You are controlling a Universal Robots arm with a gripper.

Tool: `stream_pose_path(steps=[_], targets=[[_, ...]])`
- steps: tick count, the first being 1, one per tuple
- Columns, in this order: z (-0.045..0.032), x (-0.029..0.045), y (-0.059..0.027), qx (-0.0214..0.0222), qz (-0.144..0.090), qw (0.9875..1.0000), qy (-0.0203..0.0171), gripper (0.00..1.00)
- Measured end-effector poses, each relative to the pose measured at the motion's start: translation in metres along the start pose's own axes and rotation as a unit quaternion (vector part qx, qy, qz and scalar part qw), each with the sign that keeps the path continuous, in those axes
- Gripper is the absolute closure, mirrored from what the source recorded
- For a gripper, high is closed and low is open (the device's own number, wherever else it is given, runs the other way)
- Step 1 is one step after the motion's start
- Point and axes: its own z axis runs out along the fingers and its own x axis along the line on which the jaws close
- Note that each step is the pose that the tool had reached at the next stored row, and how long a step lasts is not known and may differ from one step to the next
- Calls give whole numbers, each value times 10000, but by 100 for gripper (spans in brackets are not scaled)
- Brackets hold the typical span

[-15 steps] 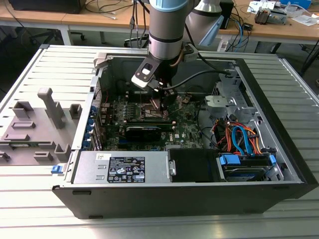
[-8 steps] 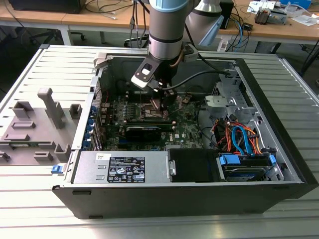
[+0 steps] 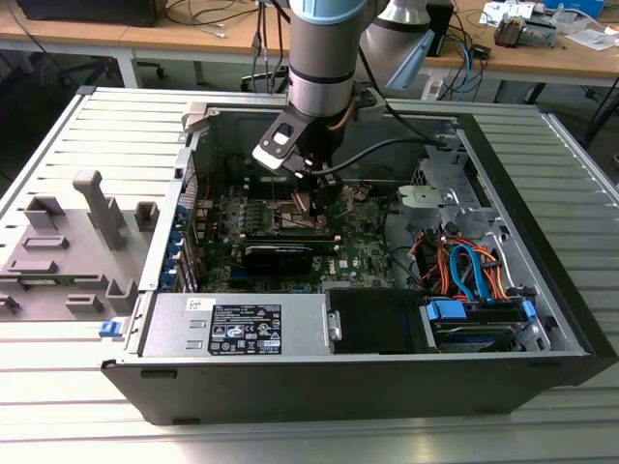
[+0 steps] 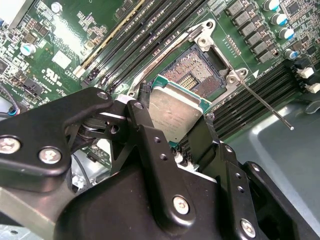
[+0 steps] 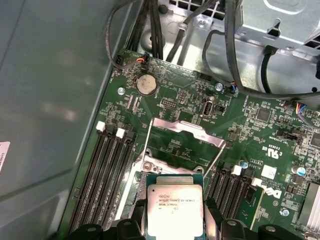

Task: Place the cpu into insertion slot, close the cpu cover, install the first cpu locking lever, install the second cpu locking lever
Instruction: 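Place the cpu into insertion slot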

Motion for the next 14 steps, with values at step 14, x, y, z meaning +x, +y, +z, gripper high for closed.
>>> stream_pose_path(steps=[14], targets=[[10, 0, 0, -5, 236, 9997, -2, 45]])
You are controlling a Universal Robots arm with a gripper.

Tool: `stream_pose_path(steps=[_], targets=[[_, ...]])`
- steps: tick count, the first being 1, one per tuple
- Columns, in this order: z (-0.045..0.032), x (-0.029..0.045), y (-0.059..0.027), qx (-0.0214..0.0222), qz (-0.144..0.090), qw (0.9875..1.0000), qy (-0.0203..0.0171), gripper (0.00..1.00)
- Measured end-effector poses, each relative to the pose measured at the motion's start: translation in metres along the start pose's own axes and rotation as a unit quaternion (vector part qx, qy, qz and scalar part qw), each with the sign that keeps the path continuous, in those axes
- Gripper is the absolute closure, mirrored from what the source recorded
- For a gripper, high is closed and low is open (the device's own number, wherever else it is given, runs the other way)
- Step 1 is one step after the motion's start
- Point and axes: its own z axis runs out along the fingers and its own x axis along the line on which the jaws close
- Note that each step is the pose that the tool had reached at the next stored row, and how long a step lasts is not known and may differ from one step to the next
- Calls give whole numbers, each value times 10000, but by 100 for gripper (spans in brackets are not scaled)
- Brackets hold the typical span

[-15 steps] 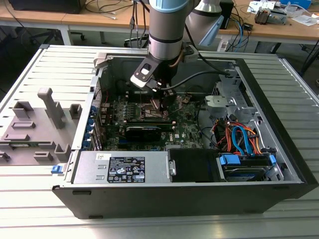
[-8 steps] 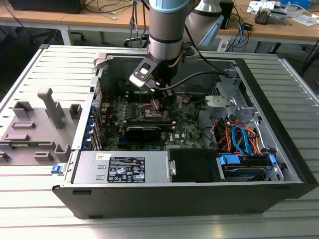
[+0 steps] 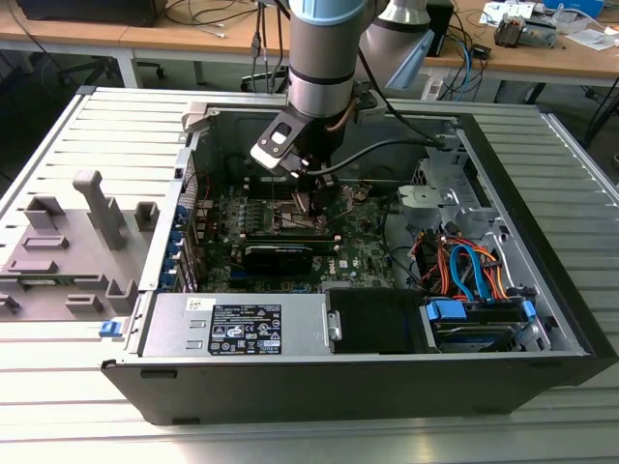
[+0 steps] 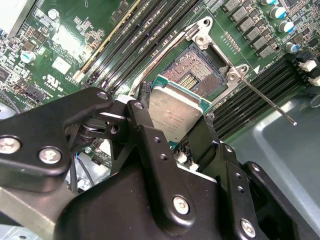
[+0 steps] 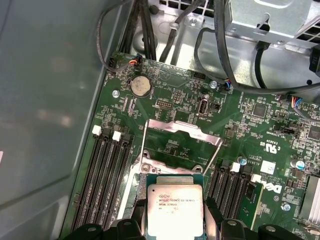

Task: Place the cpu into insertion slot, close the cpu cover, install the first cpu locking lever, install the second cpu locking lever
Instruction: 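Place the cpu into insertion slot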

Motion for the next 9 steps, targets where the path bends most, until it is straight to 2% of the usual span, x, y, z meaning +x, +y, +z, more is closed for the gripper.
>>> stream_pose_path(steps=[9], targets=[[7, 0, 0, -2, 81, 10000, -1, 45]])
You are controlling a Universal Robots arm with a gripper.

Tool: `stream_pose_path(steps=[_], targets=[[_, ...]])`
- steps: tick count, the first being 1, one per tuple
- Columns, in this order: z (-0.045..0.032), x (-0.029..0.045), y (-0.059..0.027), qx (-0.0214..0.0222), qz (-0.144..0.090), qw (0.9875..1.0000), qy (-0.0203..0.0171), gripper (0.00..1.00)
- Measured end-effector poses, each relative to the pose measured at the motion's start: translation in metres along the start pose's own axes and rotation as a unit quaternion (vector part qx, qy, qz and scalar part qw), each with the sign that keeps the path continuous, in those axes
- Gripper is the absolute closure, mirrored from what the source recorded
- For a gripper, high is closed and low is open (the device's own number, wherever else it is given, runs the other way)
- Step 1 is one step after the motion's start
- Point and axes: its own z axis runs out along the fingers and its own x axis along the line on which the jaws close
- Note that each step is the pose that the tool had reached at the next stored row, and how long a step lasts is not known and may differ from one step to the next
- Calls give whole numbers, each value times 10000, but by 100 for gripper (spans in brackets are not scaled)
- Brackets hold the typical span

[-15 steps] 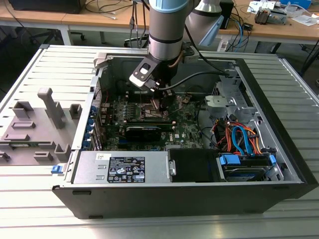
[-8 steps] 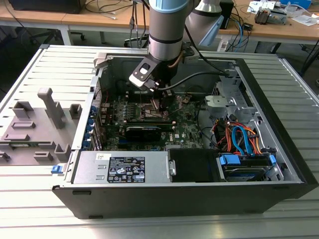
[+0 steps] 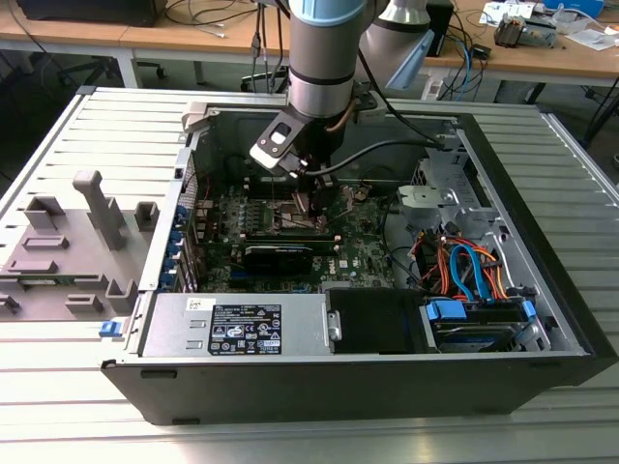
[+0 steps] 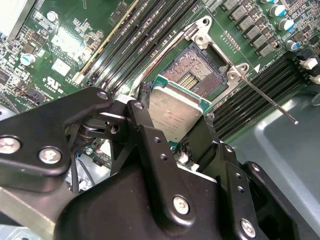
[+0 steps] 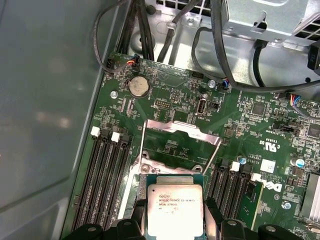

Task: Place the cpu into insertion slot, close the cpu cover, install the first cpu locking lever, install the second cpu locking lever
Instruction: 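Place the cpu into insertion slot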

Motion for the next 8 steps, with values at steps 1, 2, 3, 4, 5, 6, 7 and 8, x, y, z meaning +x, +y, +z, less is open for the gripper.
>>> stream_pose_path(steps=[1, 2, 3, 4, 5, 6, 7, 8], targets=[[1, 0, 0, -1, 10, 10000, 0, 45], [2, 0, 0, -1, 18, 10000, 0, 45], [2, 0, 0, 0, 24, 10000, 0, 45], [3, 0, 0, -1, 32, 10000, 0, 45], [4, 0, 0, -1, 38, 10000, -1, 45], [5, 0, 0, -1, 50, 10000, -1, 45], [6, 0, 0, -1, 60, 10000, -1, 45], [6, 0, 0, -1, 66, 10000, -1, 45]])
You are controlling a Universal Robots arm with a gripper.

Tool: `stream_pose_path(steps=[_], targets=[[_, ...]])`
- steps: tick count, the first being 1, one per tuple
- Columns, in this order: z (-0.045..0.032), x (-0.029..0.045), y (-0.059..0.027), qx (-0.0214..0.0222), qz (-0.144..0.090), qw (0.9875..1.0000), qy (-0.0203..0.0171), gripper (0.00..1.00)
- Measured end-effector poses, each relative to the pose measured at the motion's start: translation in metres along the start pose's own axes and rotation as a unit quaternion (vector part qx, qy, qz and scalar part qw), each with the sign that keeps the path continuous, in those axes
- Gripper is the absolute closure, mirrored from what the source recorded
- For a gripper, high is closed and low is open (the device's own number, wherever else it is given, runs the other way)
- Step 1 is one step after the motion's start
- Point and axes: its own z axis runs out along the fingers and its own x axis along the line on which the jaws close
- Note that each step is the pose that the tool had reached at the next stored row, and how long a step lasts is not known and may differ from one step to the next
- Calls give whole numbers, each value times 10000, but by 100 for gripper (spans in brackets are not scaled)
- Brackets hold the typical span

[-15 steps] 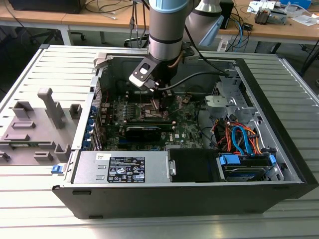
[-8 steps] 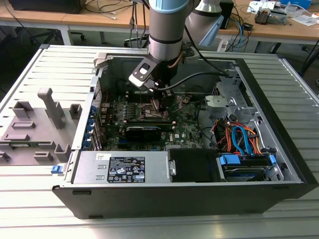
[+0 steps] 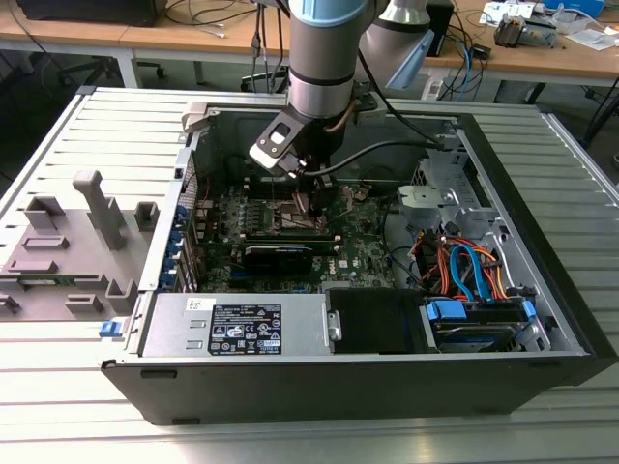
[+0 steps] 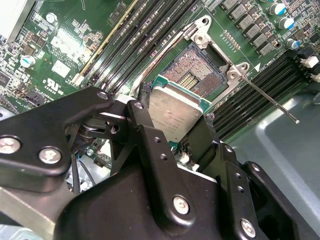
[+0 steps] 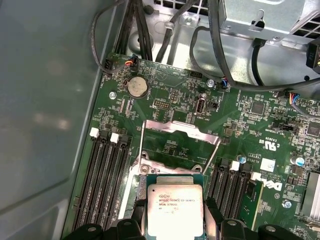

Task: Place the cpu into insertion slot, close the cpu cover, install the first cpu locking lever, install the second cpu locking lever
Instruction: 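Place the cpu into insertion slot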

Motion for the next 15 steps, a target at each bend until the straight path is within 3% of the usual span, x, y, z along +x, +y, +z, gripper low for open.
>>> stream_pose_path(steps=[15], targets=[[13, 0, 0, -3, 123, 9999, -1, 45]])
